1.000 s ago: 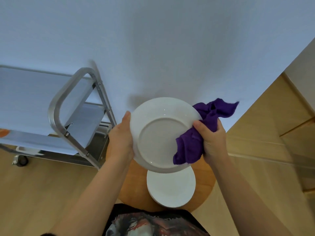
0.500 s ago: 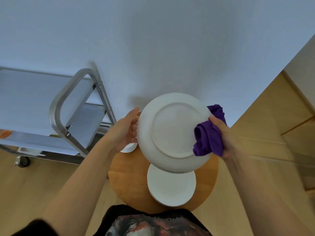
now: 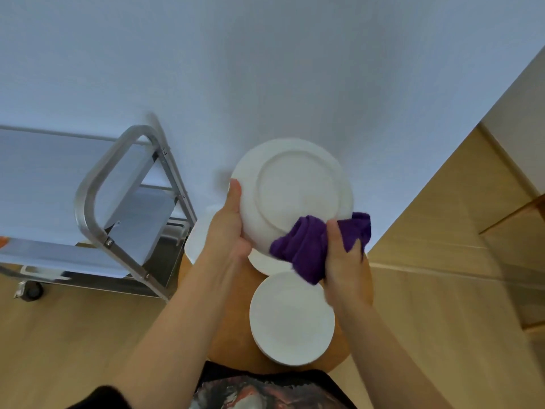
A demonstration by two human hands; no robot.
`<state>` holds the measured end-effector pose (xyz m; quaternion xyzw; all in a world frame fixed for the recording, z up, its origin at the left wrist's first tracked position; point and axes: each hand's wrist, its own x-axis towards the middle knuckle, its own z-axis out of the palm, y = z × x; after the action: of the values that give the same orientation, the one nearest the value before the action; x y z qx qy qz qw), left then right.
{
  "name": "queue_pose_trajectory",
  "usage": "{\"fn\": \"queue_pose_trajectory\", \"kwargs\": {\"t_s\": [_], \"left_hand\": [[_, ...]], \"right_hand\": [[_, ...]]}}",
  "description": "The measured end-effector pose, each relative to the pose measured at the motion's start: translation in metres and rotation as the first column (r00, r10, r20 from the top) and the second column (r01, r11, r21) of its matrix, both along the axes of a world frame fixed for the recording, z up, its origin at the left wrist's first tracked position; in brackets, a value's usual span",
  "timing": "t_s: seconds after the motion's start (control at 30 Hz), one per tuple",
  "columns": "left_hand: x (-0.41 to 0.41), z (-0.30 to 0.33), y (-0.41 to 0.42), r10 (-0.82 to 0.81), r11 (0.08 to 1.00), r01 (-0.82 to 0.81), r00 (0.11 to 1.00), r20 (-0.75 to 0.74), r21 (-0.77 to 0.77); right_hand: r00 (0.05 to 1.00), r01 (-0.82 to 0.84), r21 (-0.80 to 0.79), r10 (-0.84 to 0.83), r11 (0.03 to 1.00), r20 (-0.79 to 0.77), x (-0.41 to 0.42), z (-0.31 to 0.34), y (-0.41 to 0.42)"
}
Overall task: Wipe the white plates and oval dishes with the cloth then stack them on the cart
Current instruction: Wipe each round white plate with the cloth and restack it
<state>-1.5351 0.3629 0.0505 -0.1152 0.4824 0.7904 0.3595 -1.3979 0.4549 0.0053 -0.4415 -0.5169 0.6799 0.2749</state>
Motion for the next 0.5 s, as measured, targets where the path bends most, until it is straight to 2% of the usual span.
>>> {"fn": "queue_pose_trajectory", "kwargs": {"t_s": [0.1,0.17,0.2,0.27,0.37,0.5], "left_hand": [[0.007,0.001,0.004,0.052,0.999,-0.052,0.998,-0.042,0.009],[0.006,-0.002,-0.002,0.06,0.998,-0.06,0.993,-0.097,0.005],[0.005,-0.003,-0.006,0.059,0.998,-0.061,0.988,-0.143,-0.004],[0.007,-0.008,-0.012,0.051,0.996,-0.067,0.97,-0.239,-0.058],[0.02,-0.01,-0.015,-0.012,0.987,-0.045,0.937,-0.35,-0.156],[0.034,-0.003,-0.012,0.0,0.97,-0.102,0.907,-0.421,-0.222]], "right_hand": [[0.996,0.093,-0.031,-0.093,0.995,-0.002,-0.016,-0.007,-0.026],[0.989,0.141,-0.075,-0.136,0.987,0.065,-0.017,-0.006,-0.02],[0.981,0.16,-0.046,-0.153,0.986,0.115,-0.015,-0.005,-0.012],[0.966,0.145,0.143,-0.171,0.979,0.193,-0.013,0.002,0.004],[0.986,0.104,0.476,-0.154,0.873,0.067,-0.025,0.023,0.016],[0.996,0.036,0.596,-0.076,0.802,0.043,-0.046,0.035,0.018]]}}
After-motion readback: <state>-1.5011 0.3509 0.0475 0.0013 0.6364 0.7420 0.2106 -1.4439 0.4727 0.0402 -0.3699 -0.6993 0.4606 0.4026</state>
